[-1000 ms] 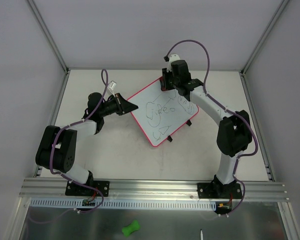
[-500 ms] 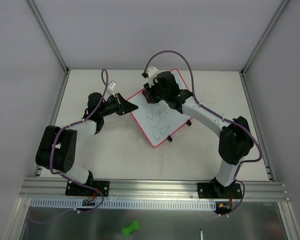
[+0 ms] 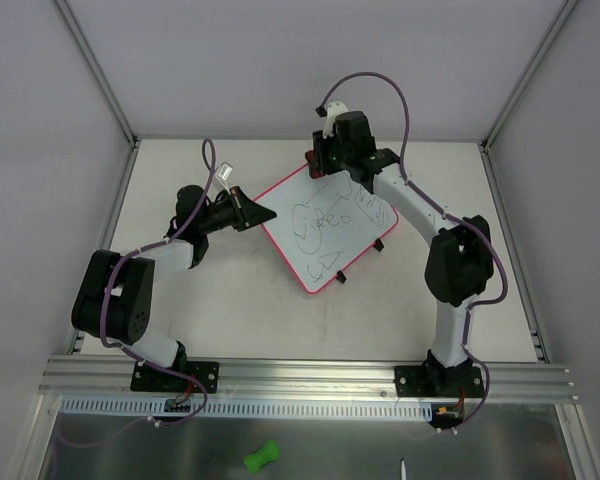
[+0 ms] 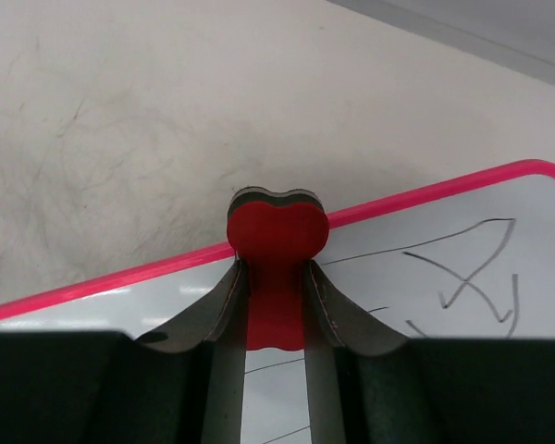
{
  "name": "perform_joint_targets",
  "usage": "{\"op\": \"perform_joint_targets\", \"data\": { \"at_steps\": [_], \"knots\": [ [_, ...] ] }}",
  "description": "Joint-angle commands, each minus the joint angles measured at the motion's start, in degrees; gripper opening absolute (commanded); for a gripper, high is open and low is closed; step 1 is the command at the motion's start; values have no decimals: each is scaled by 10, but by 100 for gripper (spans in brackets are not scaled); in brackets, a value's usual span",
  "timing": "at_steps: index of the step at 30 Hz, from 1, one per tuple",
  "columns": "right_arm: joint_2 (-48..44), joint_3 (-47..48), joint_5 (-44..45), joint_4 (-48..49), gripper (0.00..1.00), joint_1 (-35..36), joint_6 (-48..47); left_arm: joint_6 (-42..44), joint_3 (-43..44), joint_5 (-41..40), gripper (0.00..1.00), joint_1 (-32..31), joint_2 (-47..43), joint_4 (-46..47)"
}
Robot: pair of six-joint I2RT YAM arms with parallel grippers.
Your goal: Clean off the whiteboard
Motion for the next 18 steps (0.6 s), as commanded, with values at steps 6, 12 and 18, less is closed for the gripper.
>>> {"op": "perform_joint_targets", "data": {
  "at_steps": [6,12,18],
  "knots": [
    [72,41,37,-57,0,-74,80,63,5,38,0,-5,-2,10],
    [81,39,36,-66,0,-107,106,63,5,37,0,-6,-3,10],
    [77,20,60,-71,0,-131,132,66,6,37,0,-6,-2,8]
  ]
}}
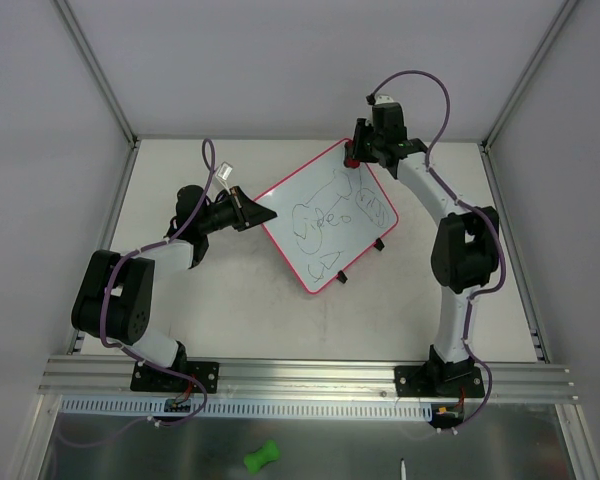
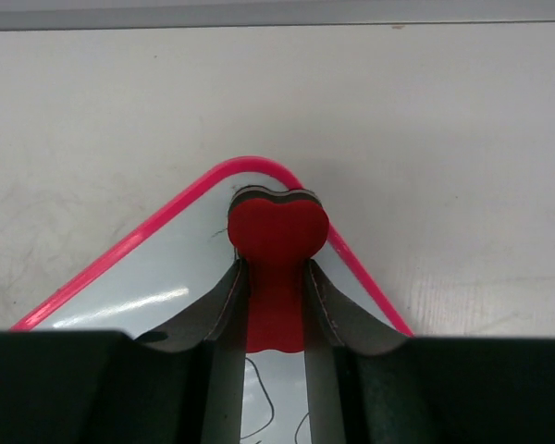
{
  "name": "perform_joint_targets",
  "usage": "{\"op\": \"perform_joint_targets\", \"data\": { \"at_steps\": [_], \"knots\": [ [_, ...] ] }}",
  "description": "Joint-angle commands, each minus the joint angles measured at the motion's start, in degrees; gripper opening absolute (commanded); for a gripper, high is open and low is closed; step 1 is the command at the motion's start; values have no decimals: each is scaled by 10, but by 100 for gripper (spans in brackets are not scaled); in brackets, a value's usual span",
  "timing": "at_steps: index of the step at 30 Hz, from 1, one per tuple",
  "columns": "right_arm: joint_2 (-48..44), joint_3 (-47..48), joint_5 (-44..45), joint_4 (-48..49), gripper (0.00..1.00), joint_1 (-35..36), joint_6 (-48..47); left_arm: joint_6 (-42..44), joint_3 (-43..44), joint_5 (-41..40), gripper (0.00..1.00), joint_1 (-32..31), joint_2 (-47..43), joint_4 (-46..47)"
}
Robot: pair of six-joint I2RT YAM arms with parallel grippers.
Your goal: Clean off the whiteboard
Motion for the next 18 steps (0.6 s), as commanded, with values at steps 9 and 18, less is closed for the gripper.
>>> {"op": "perform_joint_targets", "data": {
  "at_steps": [9,18],
  "knots": [
    [6,-64,45,-46,0,-18,38,73,7,36,0,-5,-1,10],
    [-2,-61,-48,-11,0,-16,50,72,6,40,0,-5,1,13]
  ]
}}
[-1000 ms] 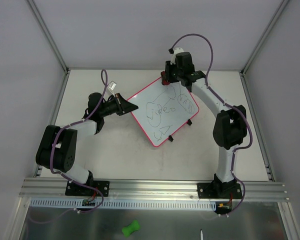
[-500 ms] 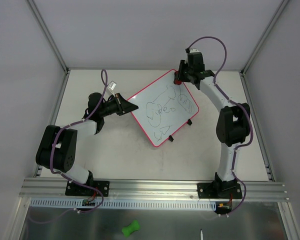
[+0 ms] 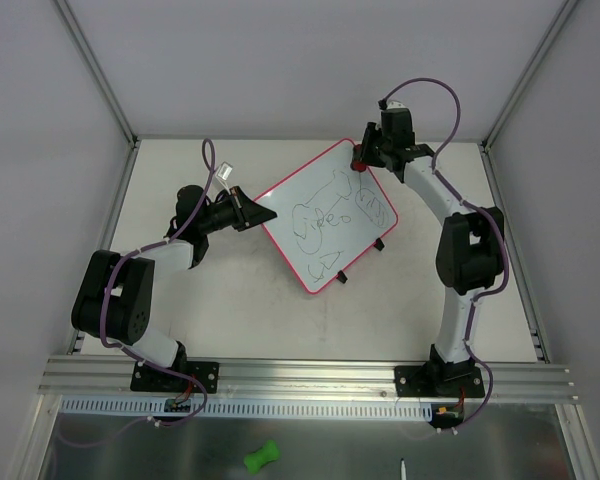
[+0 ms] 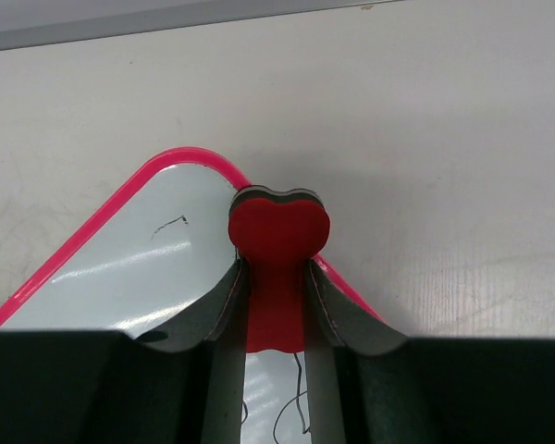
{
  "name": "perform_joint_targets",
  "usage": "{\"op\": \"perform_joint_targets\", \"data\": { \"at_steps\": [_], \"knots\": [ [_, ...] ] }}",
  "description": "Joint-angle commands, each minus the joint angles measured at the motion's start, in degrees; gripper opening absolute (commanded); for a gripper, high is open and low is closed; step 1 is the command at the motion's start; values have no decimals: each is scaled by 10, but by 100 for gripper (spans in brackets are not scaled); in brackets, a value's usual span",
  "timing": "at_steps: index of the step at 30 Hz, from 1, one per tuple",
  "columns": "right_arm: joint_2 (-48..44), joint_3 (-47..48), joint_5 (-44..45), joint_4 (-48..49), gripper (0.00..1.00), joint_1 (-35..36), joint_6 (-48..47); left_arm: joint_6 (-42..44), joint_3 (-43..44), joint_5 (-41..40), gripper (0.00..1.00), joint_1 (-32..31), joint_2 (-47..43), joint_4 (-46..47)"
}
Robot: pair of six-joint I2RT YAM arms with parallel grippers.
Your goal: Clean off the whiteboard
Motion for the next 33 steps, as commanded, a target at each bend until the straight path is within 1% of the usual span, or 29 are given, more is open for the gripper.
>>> {"op": "perform_joint_targets", "data": {
  "at_steps": [1,5,12,15,19,23,25,30,33],
  "knots": [
    [12,-9,-61,-29,0,8,9,73,6,39,0,-4,1,12],
    [14,30,-109,-10,0,25,-18,73,7,39,0,-4,1,12],
    [20,69,-128,-12,0,49,-36,74,8,39,0,-5,1,12],
    [22,73,-135,-12,0,55,-59,74,7,40,0,-4,1,12],
    [26,76,-113,-21,0,62,-66,75,6,40,0,-5,1,12],
    [42,97,-34,-55,0,57,-53,75,5,39,0,-4,0,12],
    [47,102,-13,-68,0,48,-43,75,5,39,0,-5,1,12],
    [57,105,-8,-86,0,20,6,76,6,39,0,-5,-1,12],
    [60,105,-12,-92,0,5,13,76,6,39,0,-5,-1,12]
  ]
}}
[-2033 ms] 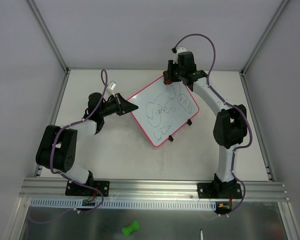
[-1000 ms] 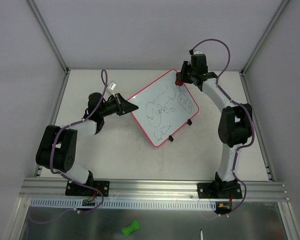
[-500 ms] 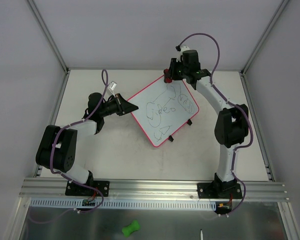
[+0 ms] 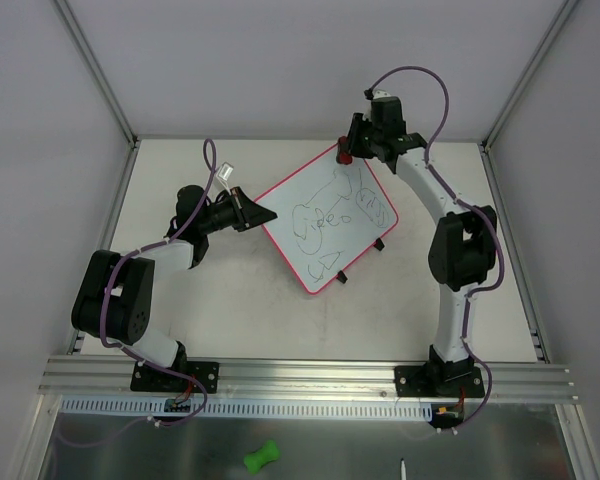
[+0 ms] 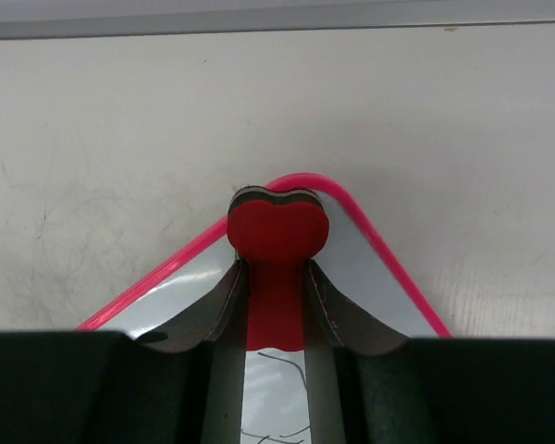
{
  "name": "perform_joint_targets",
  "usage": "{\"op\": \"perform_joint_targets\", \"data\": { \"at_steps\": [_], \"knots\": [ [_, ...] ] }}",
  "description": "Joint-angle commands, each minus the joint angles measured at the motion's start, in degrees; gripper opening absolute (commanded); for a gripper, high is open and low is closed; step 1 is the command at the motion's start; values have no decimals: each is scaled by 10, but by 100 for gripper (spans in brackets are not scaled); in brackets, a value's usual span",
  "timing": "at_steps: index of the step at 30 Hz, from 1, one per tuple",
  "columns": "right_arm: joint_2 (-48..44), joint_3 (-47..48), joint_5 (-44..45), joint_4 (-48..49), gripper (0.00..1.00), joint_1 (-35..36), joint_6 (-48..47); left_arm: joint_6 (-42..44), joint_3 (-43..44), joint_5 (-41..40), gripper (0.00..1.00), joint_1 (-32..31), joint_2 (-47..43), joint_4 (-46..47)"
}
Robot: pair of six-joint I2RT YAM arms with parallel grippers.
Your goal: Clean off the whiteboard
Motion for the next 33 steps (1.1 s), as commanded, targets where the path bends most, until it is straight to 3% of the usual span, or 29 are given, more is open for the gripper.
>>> {"op": "perform_joint_targets", "data": {
  "at_steps": [1,16,20,24,33],
  "knots": [
    [33,8,29,-40,0,-29,25,64,6,32,0,-5,-1,13],
    [15,-16,-1,-39,0,-37,1,68,7,32,0,-5,-1,8],
    [-23,-78,1,-11,0,-21,-21,67,8,31,0,-5,-1,8],
    [-63,-168,-52,79,0,-14,-21,66,6,31,0,-4,-1,11],
    [-94,-214,-11,98,0,94,-114,66,5,31,0,-4,-2,12]
  ]
}}
